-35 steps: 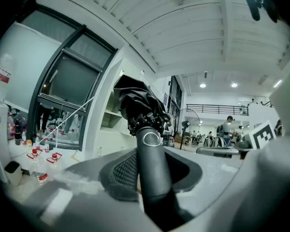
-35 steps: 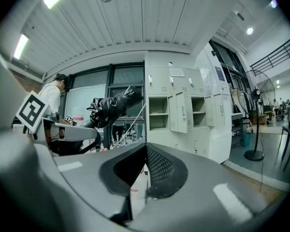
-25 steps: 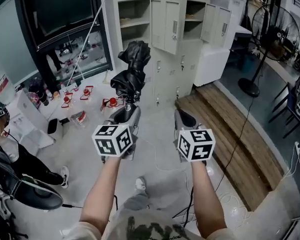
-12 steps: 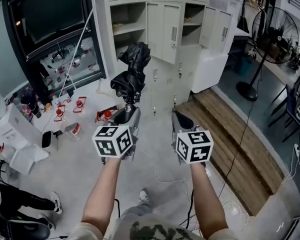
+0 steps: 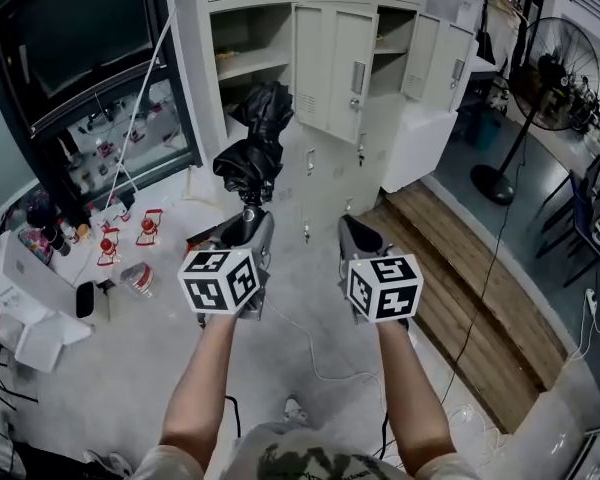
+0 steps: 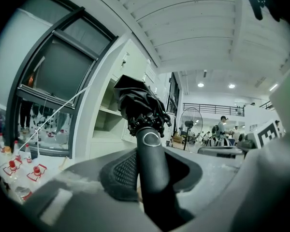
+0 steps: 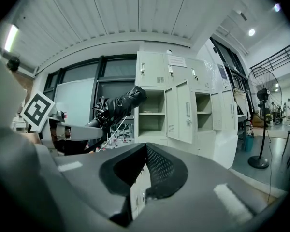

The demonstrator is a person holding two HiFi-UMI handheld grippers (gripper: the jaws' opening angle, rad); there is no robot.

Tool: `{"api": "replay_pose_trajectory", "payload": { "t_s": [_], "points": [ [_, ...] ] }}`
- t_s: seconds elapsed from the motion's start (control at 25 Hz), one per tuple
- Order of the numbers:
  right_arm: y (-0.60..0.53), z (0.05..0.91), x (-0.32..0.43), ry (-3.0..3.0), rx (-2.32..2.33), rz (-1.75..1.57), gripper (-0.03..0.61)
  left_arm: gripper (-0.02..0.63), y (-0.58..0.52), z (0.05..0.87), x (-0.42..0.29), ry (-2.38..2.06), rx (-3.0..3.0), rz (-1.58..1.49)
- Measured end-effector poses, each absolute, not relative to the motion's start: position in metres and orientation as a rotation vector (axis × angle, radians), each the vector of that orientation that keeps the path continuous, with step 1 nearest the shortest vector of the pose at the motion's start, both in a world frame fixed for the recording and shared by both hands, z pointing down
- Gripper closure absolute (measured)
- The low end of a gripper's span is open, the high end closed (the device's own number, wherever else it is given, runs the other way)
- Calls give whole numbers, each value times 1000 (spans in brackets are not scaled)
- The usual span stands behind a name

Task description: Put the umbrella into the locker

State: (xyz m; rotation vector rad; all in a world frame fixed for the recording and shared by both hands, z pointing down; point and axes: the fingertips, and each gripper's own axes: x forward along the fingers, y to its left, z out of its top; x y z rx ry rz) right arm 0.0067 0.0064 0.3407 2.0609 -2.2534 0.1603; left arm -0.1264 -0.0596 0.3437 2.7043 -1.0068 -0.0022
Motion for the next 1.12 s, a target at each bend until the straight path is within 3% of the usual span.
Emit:
{"api": "replay_pose_trajectory", "payload": {
  "t_s": [1.12],
  "points": [
    [-138, 341, 5, -2355, 1952, 117, 580, 483, -186, 353, -129, -1115, 2656, -15]
  ]
}}
